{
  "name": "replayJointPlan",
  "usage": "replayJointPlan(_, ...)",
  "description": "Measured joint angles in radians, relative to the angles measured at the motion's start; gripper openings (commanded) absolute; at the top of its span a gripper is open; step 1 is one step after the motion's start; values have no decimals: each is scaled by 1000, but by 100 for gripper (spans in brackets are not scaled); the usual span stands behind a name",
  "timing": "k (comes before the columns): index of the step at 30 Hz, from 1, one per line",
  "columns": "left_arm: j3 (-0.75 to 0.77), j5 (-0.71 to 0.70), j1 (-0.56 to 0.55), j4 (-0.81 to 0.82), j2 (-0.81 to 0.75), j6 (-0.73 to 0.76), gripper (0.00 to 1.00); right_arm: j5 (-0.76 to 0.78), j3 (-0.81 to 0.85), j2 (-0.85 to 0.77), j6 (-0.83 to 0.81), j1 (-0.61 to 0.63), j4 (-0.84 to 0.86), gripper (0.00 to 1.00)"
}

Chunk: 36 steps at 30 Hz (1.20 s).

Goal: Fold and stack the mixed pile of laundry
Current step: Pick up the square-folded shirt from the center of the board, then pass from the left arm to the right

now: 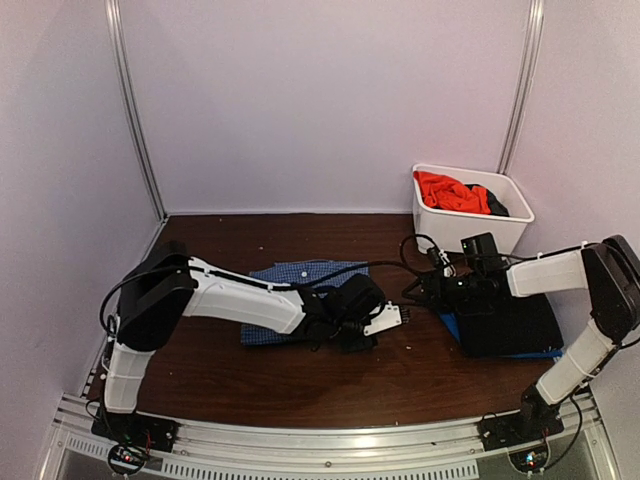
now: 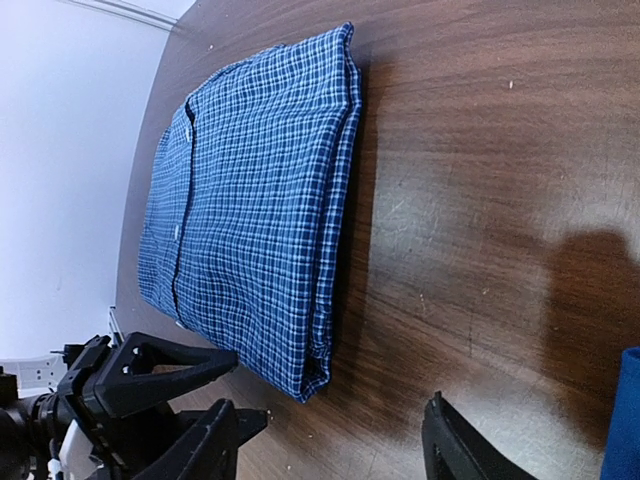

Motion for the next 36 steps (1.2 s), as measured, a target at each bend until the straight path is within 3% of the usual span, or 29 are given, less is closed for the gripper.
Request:
replayJointPlan(2,33,-16,3,-5,30,16,43,-5,-7,-1,8,0,4,66)
replayJointPlan(9,80,-86,7,8,105,48,0,-12,-27,-3,49,0,51,71)
replayJointPlan(16,-119,-15,8,106,-35,19,0,-31,-82,-3,171,10,166,83)
replayJointPlan(19,-133,17,8,134,-87,-1,0,-45,-101,4,246,27,251,84)
replayJointPlan(28,-137,53,8,195,-113,-35,0,-76,-101,120,432,116,479,82)
replayJointPlan(36,-152,55,8,208,-121,-39,0,-74,-97,191,524,159,544,75)
